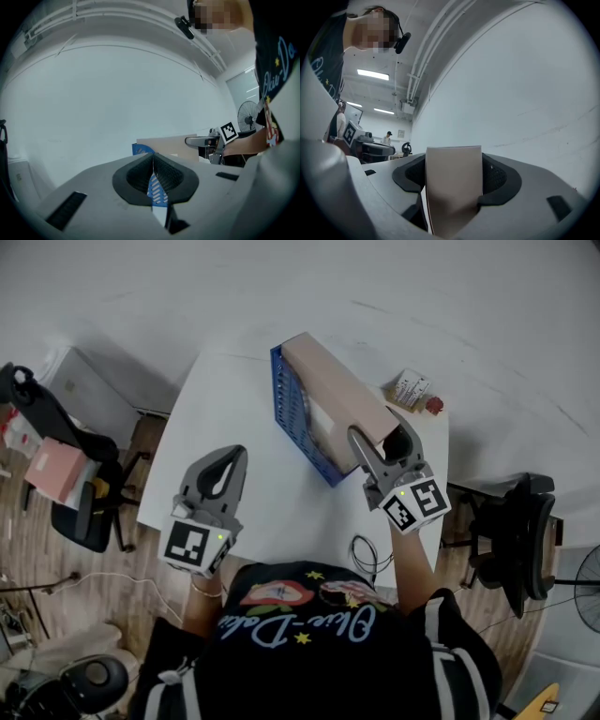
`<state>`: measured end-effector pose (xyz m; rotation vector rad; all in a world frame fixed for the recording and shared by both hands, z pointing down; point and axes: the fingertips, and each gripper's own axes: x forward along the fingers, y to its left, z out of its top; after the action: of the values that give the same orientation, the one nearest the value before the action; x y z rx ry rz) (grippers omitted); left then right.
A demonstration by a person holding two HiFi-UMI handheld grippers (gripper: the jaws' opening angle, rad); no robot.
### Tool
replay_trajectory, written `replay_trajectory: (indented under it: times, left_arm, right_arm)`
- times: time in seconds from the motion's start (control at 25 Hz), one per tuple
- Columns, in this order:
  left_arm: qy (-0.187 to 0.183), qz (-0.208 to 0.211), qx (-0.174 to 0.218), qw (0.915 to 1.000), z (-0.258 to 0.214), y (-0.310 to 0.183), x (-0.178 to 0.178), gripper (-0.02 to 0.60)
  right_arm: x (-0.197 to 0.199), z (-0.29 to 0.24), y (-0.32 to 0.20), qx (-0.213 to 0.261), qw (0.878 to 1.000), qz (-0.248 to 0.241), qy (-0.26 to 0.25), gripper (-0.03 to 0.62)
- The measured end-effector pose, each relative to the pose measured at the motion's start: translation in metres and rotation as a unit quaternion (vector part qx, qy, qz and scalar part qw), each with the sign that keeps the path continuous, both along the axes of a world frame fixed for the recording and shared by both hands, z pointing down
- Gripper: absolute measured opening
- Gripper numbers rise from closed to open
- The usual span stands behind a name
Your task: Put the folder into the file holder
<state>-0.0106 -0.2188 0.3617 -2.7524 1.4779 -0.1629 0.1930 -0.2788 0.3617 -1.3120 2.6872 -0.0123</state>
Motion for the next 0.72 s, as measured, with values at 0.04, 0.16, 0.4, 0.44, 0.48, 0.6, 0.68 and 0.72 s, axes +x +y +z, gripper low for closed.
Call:
replay_trajectory:
  times: [0.04, 0.16, 0.4, 0.44, 0.48, 0.6, 0.68, 0.72]
  left_arm:
    - [0.0, 0.002, -0.002, 1.0, 0.001, 0.001, 0.001, 0.005]
    - [0.003, 0.01, -0.007, 0.9999, 0.002, 0.003, 0.005, 0.005]
    - [0.003, 0.037, -0.004, 0.9993, 0.006, 0.001, 0.02, 0.005]
    - [0.004, 0.043, -0.005, 0.999, 0.007, 0.0, 0.023, 0.005]
    - [0.006, 0.05, -0.007, 0.9987, 0.009, 0.0, 0.026, 0.005]
    - [0.011, 0.069, -0.017, 0.9974, 0.015, 0.001, 0.04, 0.005]
    - [0.015, 0.08, -0.022, 0.9964, 0.019, 0.003, 0.049, 0.005]
    - [0.017, 0.086, -0.026, 0.9958, 0.021, 0.005, 0.054, 0.005]
  right_arm:
    - [0.002, -0.002, 0.003, 0.001, 1.0, 0.002, 0.0, 0.276]
    - [0.009, -0.011, 0.013, 0.008, 1.0, 0.01, -0.009, 0.276]
    - [0.036, -0.025, 0.046, 0.023, 0.998, 0.048, -0.03, 0.276]
    - [0.039, -0.025, 0.051, 0.022, 0.998, 0.053, -0.028, 0.275]
    - [0.042, -0.023, 0.056, 0.019, 0.998, 0.058, -0.025, 0.275]
    - [0.051, -0.012, 0.067, 0.002, 0.997, 0.076, -0.018, 0.275]
    - [0.056, -0.003, 0.072, -0.016, 0.996, 0.086, -0.019, 0.273]
    - [0.057, 0.001, 0.076, -0.023, 0.995, 0.091, -0.019, 0.268]
